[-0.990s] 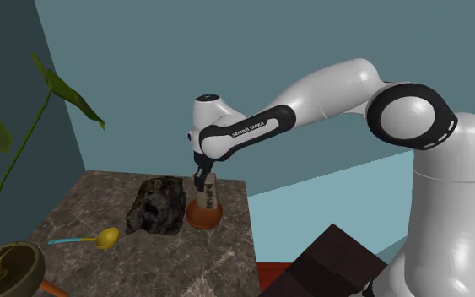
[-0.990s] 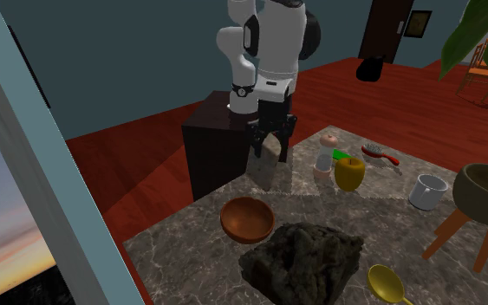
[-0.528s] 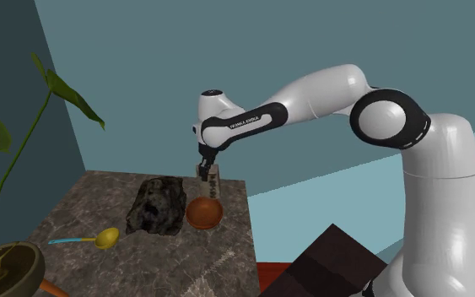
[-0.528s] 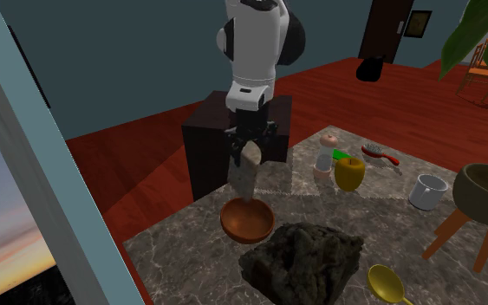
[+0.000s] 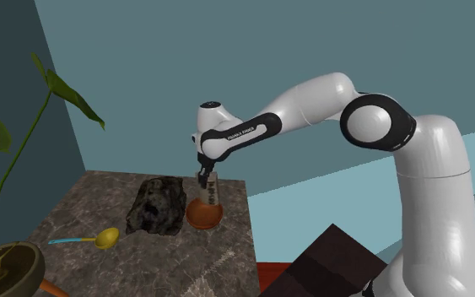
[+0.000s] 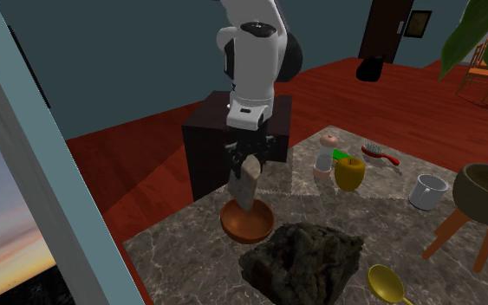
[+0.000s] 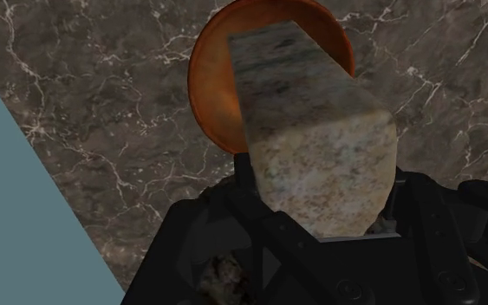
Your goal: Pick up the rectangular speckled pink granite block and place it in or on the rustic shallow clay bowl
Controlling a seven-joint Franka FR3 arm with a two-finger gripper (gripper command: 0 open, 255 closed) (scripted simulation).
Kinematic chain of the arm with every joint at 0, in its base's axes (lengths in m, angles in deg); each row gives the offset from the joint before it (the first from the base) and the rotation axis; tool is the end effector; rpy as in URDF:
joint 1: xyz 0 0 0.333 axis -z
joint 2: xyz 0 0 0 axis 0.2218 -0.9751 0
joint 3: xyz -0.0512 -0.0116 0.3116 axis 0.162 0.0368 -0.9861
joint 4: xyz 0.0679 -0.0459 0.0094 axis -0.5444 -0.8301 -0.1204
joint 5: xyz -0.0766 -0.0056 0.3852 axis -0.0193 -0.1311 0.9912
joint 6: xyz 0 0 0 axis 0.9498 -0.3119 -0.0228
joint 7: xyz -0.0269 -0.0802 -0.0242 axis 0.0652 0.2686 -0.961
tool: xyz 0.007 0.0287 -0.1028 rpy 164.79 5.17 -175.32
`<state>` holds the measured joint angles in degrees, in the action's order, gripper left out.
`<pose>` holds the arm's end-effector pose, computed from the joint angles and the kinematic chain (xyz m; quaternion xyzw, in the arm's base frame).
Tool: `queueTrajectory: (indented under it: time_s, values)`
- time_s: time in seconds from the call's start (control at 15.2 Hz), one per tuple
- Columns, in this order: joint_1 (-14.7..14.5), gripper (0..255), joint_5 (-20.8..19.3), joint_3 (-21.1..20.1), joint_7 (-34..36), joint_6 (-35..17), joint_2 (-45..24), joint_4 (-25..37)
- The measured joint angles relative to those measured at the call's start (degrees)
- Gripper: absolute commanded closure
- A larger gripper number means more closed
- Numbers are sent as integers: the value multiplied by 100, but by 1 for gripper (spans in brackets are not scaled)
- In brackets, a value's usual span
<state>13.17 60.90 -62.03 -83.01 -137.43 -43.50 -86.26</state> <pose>0.6626 0.1517 0.2688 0.9442 0.3285 0.0043 0.0221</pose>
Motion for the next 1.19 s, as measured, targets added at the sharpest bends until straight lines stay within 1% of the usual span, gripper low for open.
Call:
queueTrajectory:
  time_s: [0.66,1.06,1.12,1.19]
  values:
    - [-72,255,-165,124,110,-527,-490,-47]
    - [-79,255,-178,136,117,-561,-535,-34]
    - [-79,0,-178,136,117,-561,-537,-32]
    - [-80,0,-178,136,117,-560,-537,-29]
